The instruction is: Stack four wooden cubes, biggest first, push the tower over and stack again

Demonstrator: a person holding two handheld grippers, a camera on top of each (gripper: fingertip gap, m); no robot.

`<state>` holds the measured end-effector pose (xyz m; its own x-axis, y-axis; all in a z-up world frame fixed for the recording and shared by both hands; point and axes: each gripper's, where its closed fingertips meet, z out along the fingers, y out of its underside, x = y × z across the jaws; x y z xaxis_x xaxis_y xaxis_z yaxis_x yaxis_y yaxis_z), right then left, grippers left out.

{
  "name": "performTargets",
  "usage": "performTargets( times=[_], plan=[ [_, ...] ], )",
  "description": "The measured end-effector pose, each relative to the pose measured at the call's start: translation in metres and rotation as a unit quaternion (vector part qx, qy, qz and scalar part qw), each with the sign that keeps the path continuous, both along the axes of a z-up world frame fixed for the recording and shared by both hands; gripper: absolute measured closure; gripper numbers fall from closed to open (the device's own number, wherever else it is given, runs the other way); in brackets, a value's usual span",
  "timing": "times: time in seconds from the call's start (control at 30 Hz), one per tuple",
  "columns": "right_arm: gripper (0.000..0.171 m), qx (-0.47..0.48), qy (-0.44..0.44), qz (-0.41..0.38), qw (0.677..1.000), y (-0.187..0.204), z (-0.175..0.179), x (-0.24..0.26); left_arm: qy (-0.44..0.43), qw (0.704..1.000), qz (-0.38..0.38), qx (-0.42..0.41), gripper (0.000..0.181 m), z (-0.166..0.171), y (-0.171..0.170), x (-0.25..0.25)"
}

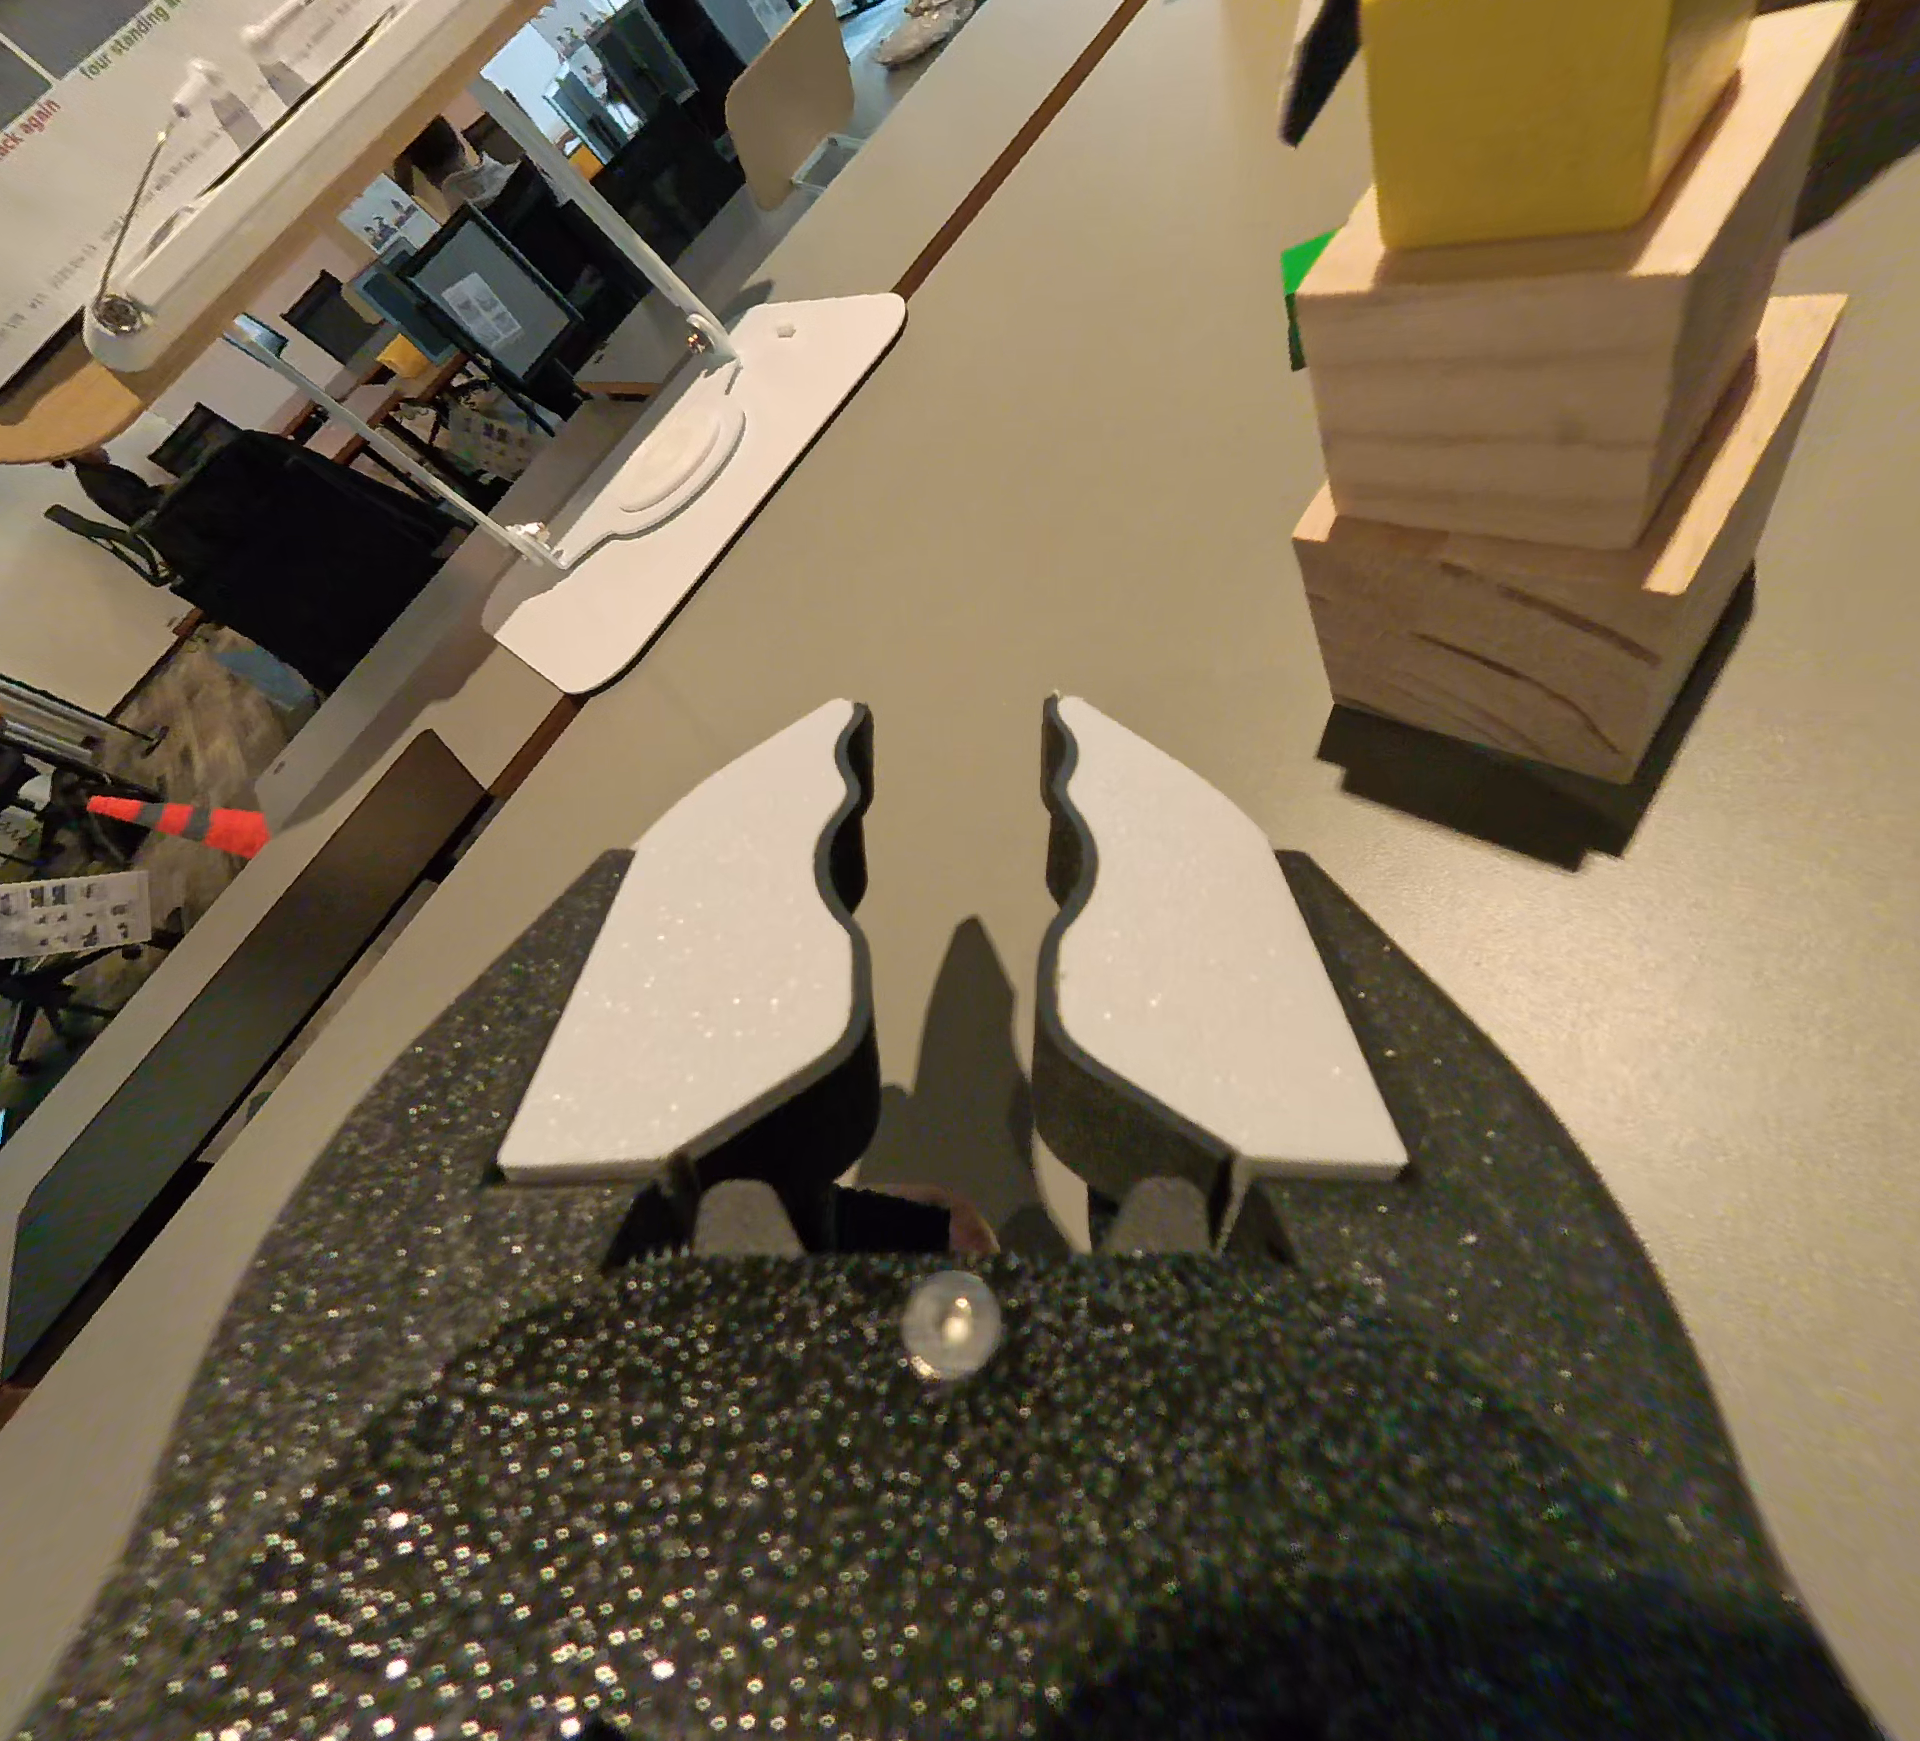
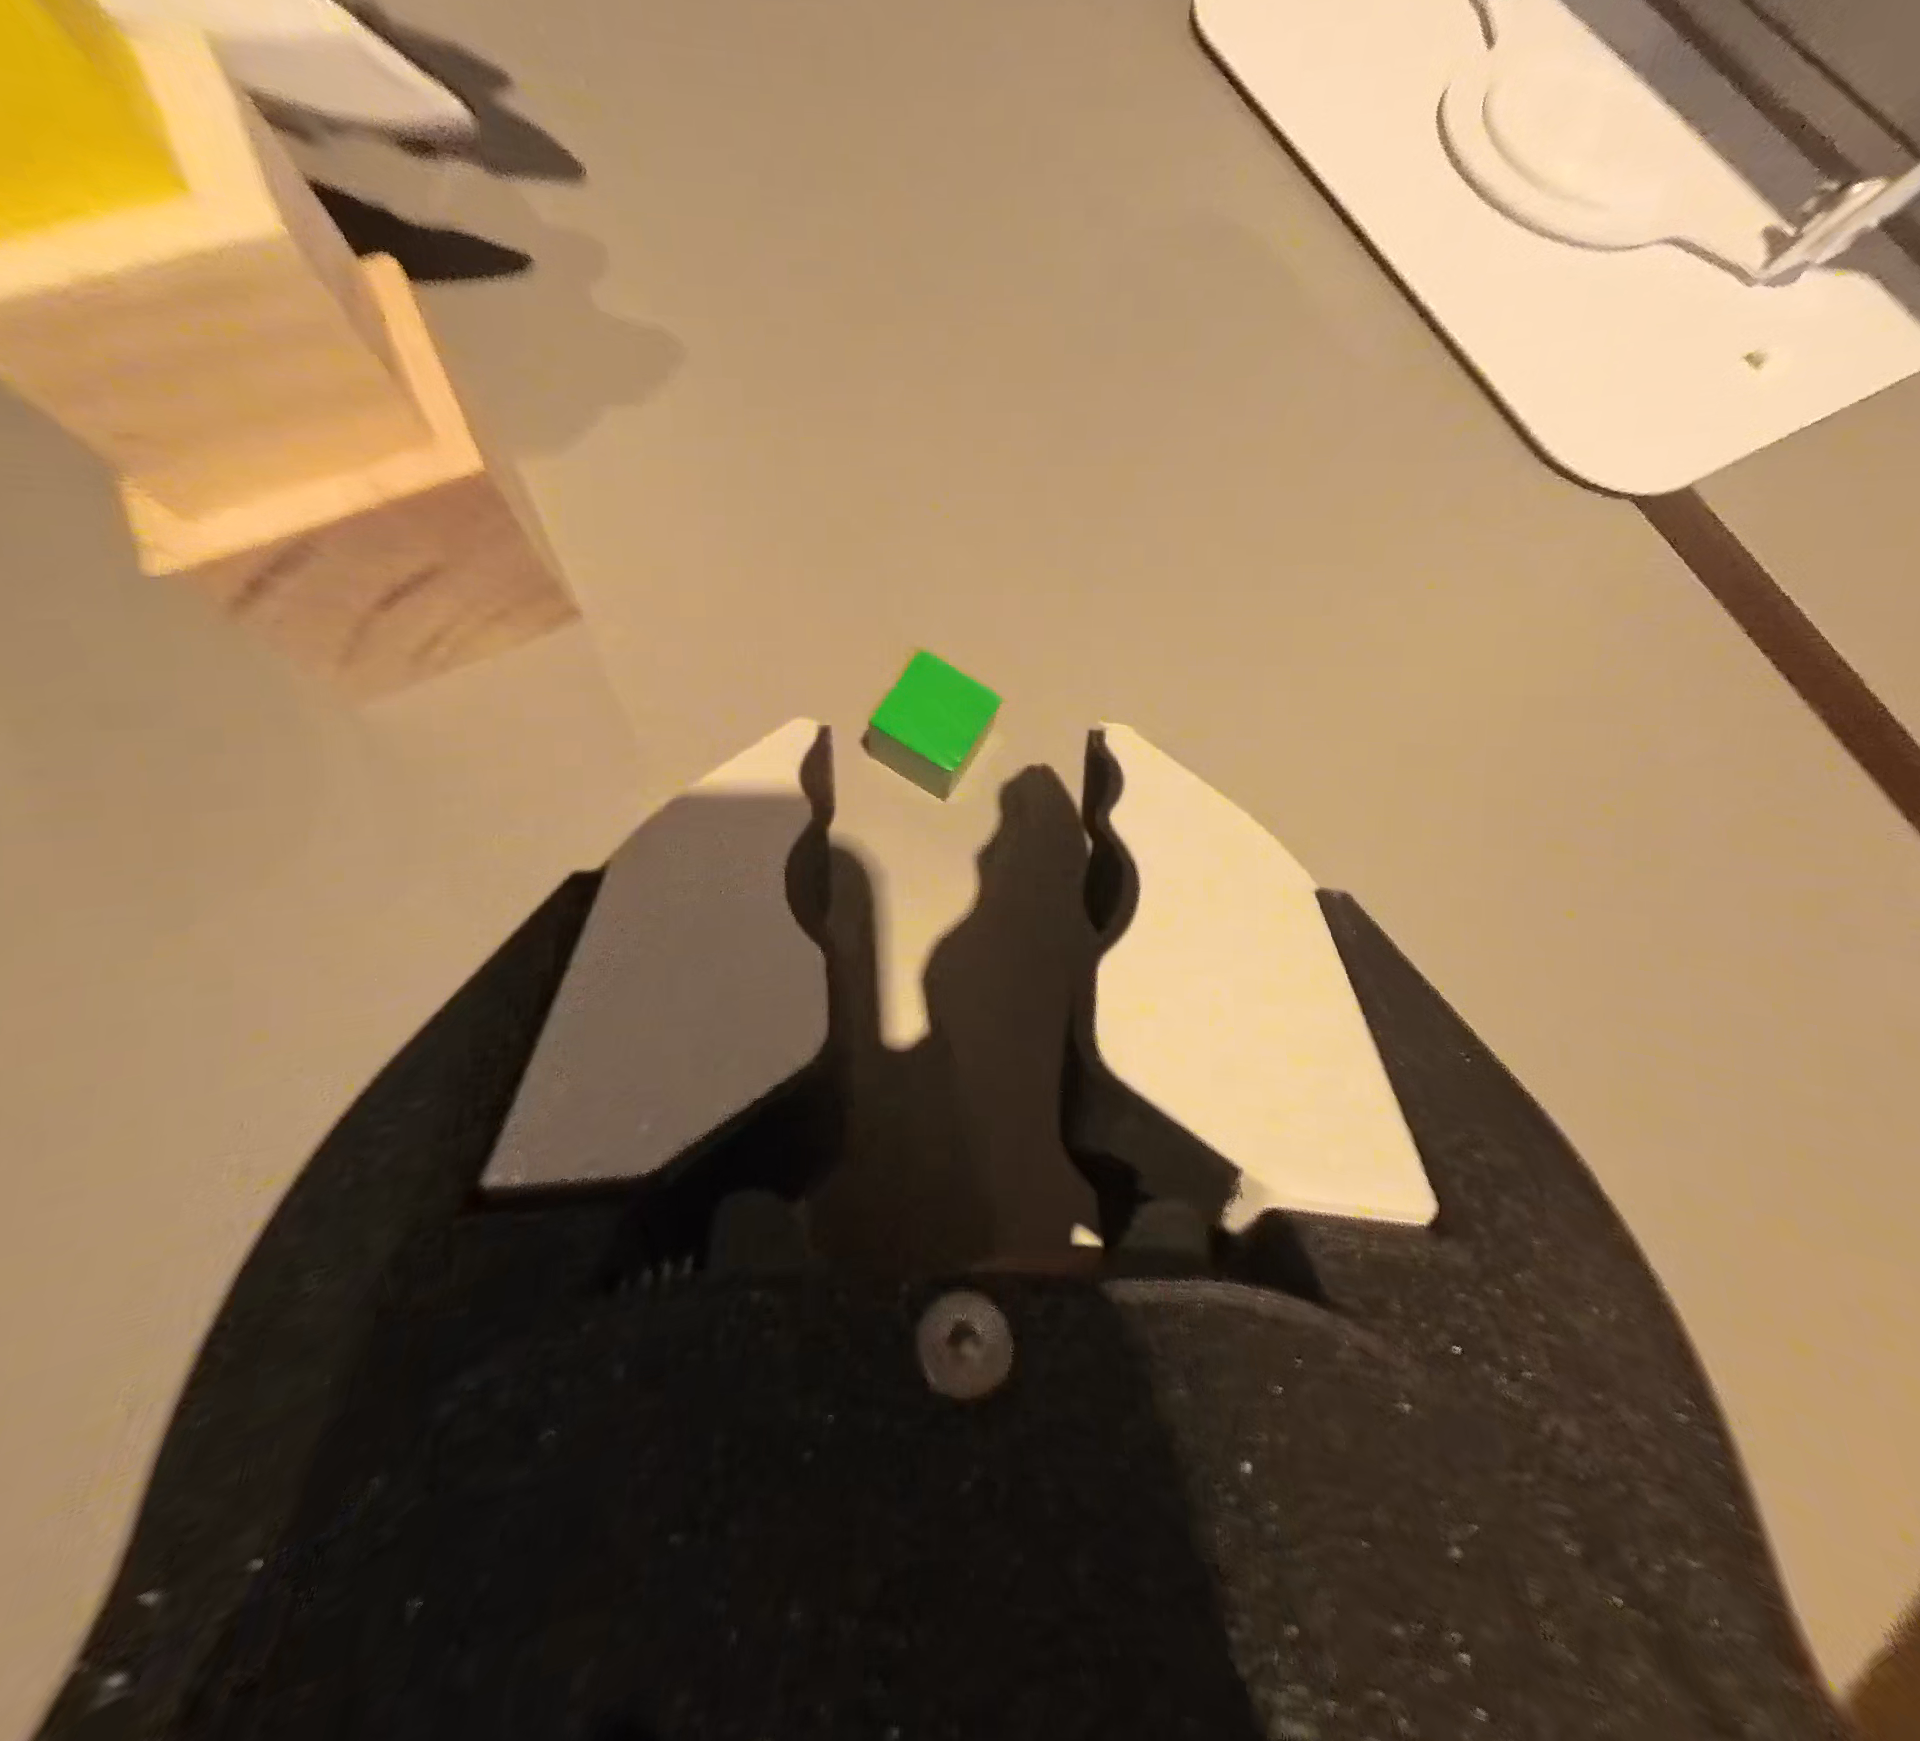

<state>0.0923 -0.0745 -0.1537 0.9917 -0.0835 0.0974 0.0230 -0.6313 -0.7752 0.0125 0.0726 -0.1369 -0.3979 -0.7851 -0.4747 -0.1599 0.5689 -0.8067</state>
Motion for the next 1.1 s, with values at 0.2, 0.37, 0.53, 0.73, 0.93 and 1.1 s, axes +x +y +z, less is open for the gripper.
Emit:
performTargets(
  times=[0.2, 0.37, 0.53, 0.73, 0.93, 1.1],
  plan=[
    [0.134, -0.068, -0.046, -0.031, 0.996, -0.008, -0.028, 0.018, -0.001, 1.0, -0.001, 0.004, 0.151, -0.001, -0.001, 0.0],
    [0.134, -0.064, -0.055, -0.023, 0.996, 0.003, -0.027, 0.012, 0.0, 1.0, -0.001, 0.006, 0.151, -0.001, -0.001, -0.001],
    [0.133, -0.065, -0.077, -0.014, 0.995, 0.015, -0.025, 0.006, 0.0, 1.0, -0.002, 0.008, 0.151, -0.001, -0.001, -0.001],
    [0.131, -0.048, -0.092, -0.021, 0.994, 0.019, -0.022, 0.01, 0.002, 1.0, -0.003, 0.013, 0.151, -0.003, -0.002, -0.001],
    [0.131, -0.026, -0.097, -0.029, 0.994, 0.026, -0.018, 0.017, 0.003, 1.0, -0.002, 0.012, 0.151, -0.003, -0.002, -0.001],
    [0.144, -0.029, -0.089, -0.016, 0.995, 0.026, -0.02, 0.013, 0.003, 1.0, -0.002, 0.013, 0.151, -0.003, -0.002, -0.001]
  ],
)
